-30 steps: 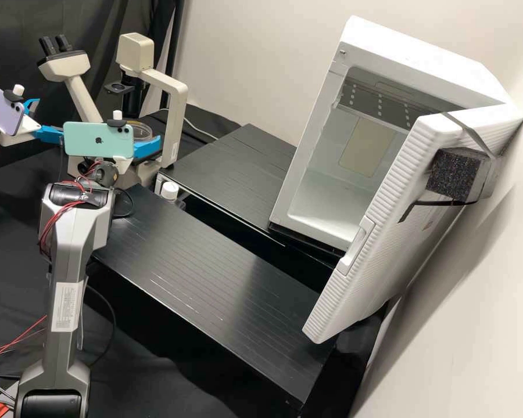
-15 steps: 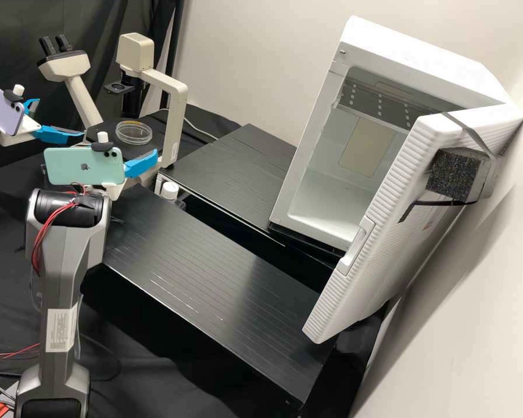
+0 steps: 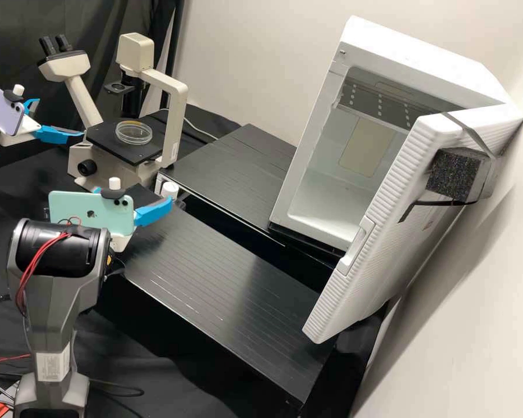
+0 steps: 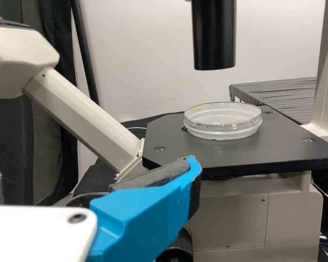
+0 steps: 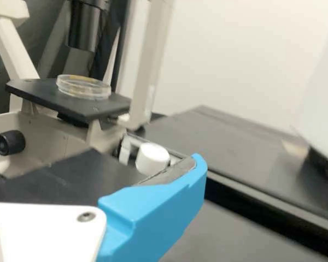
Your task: Take out the petri dish and place it under the microscope.
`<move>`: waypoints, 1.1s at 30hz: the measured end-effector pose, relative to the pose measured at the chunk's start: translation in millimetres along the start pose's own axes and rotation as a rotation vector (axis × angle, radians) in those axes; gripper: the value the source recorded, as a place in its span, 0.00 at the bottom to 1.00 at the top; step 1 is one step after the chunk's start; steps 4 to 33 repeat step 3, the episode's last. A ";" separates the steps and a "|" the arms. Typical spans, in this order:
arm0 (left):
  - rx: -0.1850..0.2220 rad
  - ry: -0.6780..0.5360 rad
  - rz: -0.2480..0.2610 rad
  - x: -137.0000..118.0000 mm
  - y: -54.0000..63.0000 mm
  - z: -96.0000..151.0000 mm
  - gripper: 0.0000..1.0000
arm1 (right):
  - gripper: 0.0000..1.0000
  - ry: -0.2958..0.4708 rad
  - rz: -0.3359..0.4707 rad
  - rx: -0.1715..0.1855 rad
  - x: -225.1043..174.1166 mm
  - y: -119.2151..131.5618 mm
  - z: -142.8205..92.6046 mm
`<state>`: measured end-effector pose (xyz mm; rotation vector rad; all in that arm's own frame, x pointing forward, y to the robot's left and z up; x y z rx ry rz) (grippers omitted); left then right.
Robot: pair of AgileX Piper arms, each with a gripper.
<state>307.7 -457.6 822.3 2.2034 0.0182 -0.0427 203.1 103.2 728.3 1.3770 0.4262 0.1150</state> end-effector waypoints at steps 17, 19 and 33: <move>0.000 0.000 0.000 0.0 0.0 0.0 1.00 | 1.00 -0.007 -0.005 0.033 -12.9 3.4 6.4; 0.000 0.000 0.000 0.0 0.0 0.0 1.00 | 1.00 -0.007 -0.005 0.033 -12.9 3.4 6.4; 0.000 0.000 0.000 0.0 0.0 0.0 1.00 | 1.00 -0.007 -0.005 0.033 -12.9 3.4 6.4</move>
